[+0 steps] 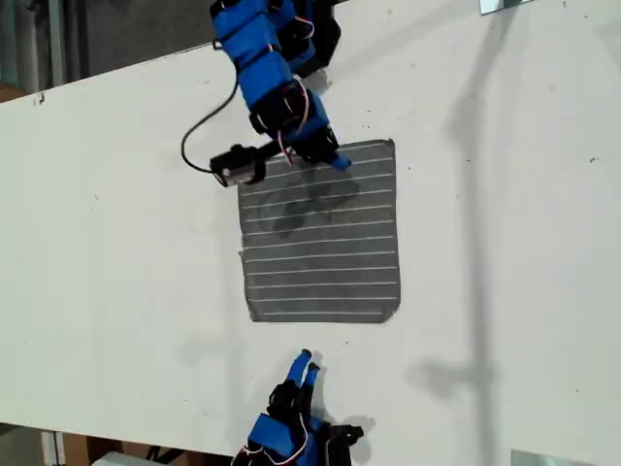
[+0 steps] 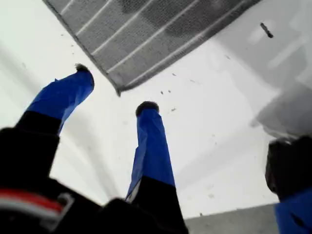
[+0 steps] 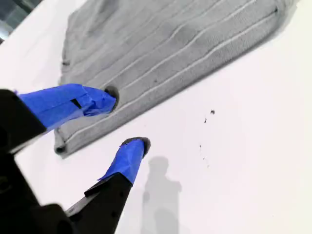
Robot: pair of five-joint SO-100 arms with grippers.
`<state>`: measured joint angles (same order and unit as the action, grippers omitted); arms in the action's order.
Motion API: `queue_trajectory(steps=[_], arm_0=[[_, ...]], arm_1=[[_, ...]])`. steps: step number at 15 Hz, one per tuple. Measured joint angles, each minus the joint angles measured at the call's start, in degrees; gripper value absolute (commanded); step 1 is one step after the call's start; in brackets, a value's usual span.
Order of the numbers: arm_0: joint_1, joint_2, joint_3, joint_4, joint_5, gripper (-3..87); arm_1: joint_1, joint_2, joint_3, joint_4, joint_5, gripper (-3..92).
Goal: Grasp corners of a square towel and fold twice.
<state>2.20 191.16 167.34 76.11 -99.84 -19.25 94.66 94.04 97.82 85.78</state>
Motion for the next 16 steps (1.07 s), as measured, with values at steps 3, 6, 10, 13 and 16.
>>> queue_trajectory(steps=[3, 6, 10, 13, 16], arm_0=[[1.67, -36.91, -25.31, -1.58, 3.08, 17.7], [6.06, -62.67, -35.68, -4.66, 0.79, 17.7], [12.83, -71.28, -35.95, -10.28, -6.15, 17.7], [14.59, -74.97, -36.47, -12.22, -7.56, 17.3], [14.59, -76.82, -37.09, -13.36, -7.47, 17.3]], arm_1=[[-3.78, -6.33, 0.18, -4.57, 3.96, 23.4], [-9.67, 0.09, 10.63, -8.44, 11.95, 23.5], [-18.46, 2.20, 21.36, -23.47, 17.58, 23.5], [-21.45, 2.20, 28.39, -34.80, 18.81, 23.8], [-20.48, -0.35, 30.15, -42.89, 16.70, 24.5]])
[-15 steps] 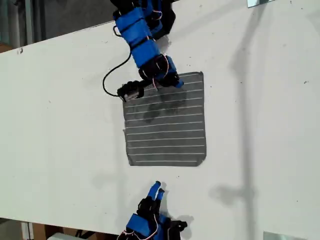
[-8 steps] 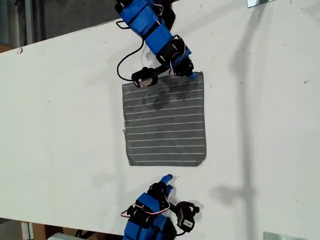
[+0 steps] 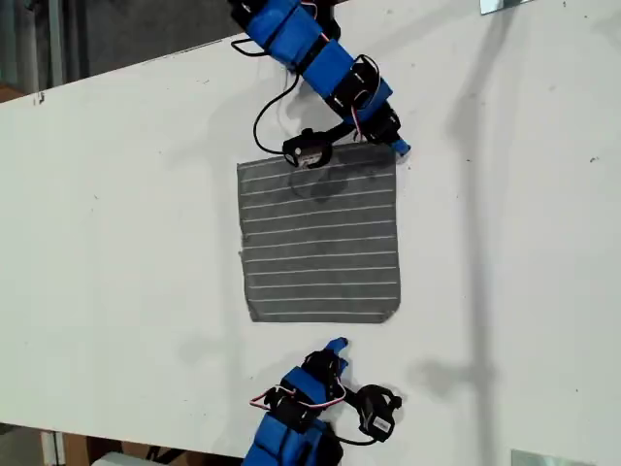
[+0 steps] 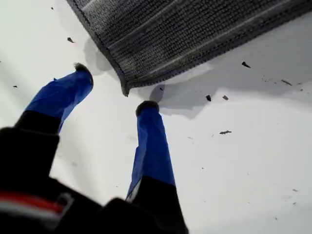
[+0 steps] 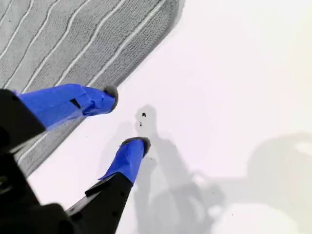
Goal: Grasp corners of a square towel and fold twice.
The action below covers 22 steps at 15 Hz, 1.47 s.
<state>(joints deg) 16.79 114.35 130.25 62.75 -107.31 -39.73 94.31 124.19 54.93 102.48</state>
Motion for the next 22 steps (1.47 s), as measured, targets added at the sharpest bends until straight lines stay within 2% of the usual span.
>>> queue_trajectory(steps=[4, 5, 7, 12, 13, 14, 16, 17, 19, 22], arm_0=[[0.00, -1.23, -1.05, -0.35, 0.35, 17.1], [0.00, -1.32, -1.05, -0.26, 0.53, 17.1], [0.00, -1.85, -1.14, -0.26, 0.53, 17.1], [0.62, -8.96, -3.69, 0.70, -1.32, 17.8], [1.05, -13.45, -8.17, 3.25, -1.93, 18.6], [1.41, -19.86, -16.17, 8.61, -1.76, 19.2], [1.41, -37.00, -41.22, 25.58, 1.32, 19.3], [1.32, -44.21, -53.70, 29.71, 4.75, 19.3], [-1.05, -51.59, -69.26, 31.55, 9.76, 19.5], [-3.60, -55.46, -73.65, 31.03, 10.63, 19.6]], arm_1=[[4.92, -0.26, 0.00, -0.18, -6.42, 23.8], [5.80, -0.26, 0.00, -0.18, -7.56, 19.1], [6.86, -0.70, 0.00, -0.97, -8.35, 0.2], [6.94, -2.72, -0.09, -3.16, -8.35, -0.1], [6.94, -2.72, -0.18, -2.20, -8.35, -0.1], [7.03, -2.81, -0.88, -0.18, -8.35, -0.1], [8.17, -2.72, -1.58, 3.87, -9.32, -0.1], [9.05, -2.55, -1.58, 4.66, -10.37, -0.1], [10.46, -2.55, -1.58, 5.10, -12.39, -0.1], [11.60, -2.46, -1.58, 5.45, -15.56, -0.1]])
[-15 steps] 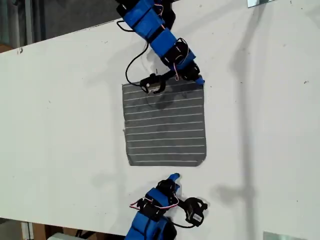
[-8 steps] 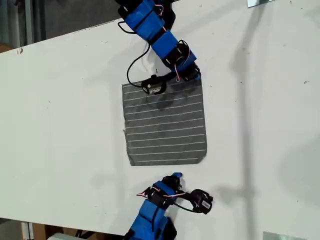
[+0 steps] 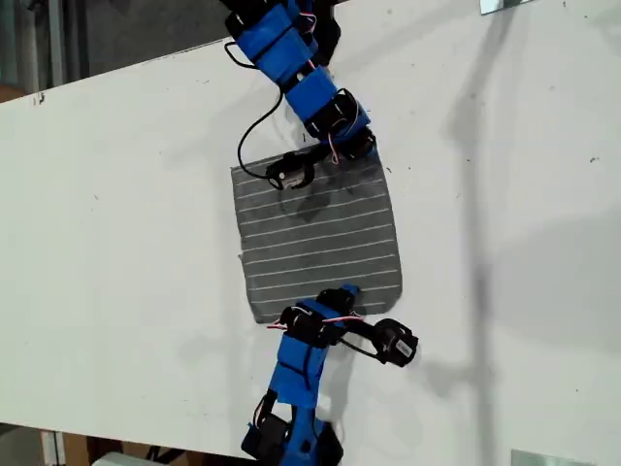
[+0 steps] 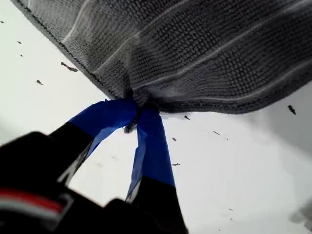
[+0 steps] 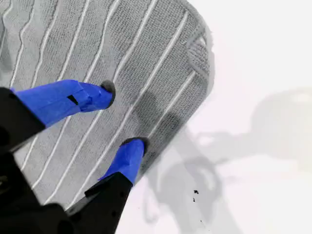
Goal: Grasp corners of a square towel and fold twice.
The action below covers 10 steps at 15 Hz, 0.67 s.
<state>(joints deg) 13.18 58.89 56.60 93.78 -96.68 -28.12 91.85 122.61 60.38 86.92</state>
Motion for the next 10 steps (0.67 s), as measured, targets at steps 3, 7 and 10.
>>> queue_trajectory(steps=[3, 7, 10], arm_0=[[2.72, -2.29, -0.09, -0.09, -5.19, 19.7], [9.14, -2.46, -2.02, 0.09, -11.78, 19.9], [12.66, -5.80, -2.11, -4.13, -14.85, 20.0]], arm_1=[[0.09, 1.14, 0.18, 0.09, -1.14, -0.1], [0.09, 1.05, 0.26, -2.37, -1.14, -0.1], [0.09, 0.70, 0.35, -2.90, -1.14, -0.1]])
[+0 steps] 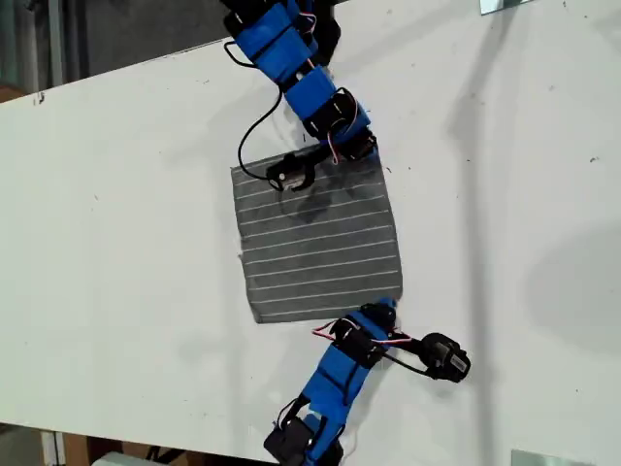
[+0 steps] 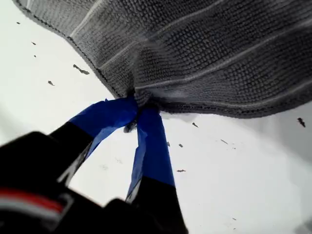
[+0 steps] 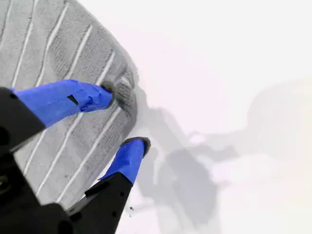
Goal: Grasp corners of a square towel and fold twice.
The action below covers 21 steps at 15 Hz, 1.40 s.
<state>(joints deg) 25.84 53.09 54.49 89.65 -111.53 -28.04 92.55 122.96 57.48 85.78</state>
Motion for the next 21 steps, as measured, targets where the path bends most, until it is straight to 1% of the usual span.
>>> queue_trajectory(steps=[3, 4, 6, 8, 13, 16, 21], arm_0=[[0.26, -5.10, 0.00, -5.80, 0.62, 19.7], [-0.09, -5.36, -0.53, -6.33, 1.76, 19.6], [-0.79, -5.45, -2.37, -5.89, 3.16, 19.3], [-1.23, -5.45, -4.39, -4.13, 4.48, 19.0], [-1.32, -3.52, -4.83, -2.37, 5.54, 19.0], [-1.41, -0.18, -5.19, -2.55, 7.82, 19.1], [-2.46, -1.23, -5.19, -6.06, 9.40, 19.5]], arm_1=[[-0.09, 0.00, 0.00, 0.44, 0.00, -0.1], [-0.53, 0.00, 0.00, 0.70, 0.00, -0.1], [-0.62, -0.26, 0.00, 0.70, 0.00, -0.1], [-0.62, -0.35, 0.00, 0.70, 0.00, -0.1], [-0.18, -1.93, -0.62, 0.00, -0.35, -0.1], [-0.18, -1.93, -0.79, 0.00, -0.79, -0.1], [-0.18, -2.11, -0.88, -0.53, -0.88, -0.1]])
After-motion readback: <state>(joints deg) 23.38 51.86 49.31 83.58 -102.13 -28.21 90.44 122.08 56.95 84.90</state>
